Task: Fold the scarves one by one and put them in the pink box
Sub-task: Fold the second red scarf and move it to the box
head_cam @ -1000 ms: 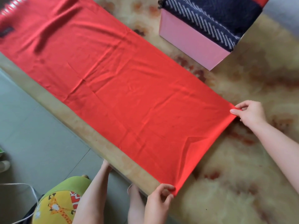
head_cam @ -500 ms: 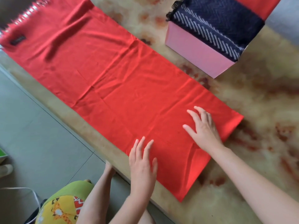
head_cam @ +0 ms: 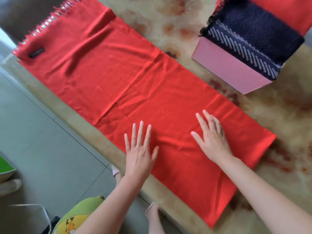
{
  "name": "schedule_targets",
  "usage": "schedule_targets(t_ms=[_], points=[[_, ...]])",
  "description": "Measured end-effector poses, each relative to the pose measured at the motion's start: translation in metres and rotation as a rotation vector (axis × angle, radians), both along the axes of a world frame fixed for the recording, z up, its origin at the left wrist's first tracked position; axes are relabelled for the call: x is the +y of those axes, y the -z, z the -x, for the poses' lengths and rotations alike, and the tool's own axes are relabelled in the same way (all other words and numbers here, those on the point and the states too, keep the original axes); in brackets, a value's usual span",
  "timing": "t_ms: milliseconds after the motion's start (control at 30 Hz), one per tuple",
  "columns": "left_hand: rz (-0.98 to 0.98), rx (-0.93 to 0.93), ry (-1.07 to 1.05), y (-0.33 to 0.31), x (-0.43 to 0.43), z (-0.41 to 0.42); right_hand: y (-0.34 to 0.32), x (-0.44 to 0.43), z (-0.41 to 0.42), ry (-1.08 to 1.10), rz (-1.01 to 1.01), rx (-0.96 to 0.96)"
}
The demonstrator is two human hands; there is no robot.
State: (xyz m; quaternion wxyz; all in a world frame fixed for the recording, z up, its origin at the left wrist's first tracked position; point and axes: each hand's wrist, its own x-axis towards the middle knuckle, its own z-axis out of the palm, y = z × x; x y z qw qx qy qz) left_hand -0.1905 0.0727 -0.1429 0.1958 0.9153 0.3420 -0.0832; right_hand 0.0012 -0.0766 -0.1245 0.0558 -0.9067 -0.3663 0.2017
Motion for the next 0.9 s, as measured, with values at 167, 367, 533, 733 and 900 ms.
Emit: schedule_targets(t_ms=[167, 367, 533, 733, 900], points=[[-0.02, 0.113, 0.056, 0.005, 0.034, 0.006, 0.011, 0.066, 0.002, -0.026, 0.09, 0.035], [-0.036, 0.074, -0.008, 0.005, 0.116, -0.004, 0.004, 0.105, -0.027, 0.329, 0.085, -0.005], [-0.039, 0.013, -0.067, 0.0, 0.195, -0.025, 0.001, 0.189, -0.003, 0.008, -0.027, 0.019], [-0.058, 0.084, -0.055, 0.005, 0.289, -0.029, 0.022, 0.263, 0.007, -0.07, 0.071, -0.006], [-0.074, 0.071, -0.081, 0.009, 0.349, -0.045, 0.021, 0.303, -0.026, 0.265, 0.008, -0.07]])
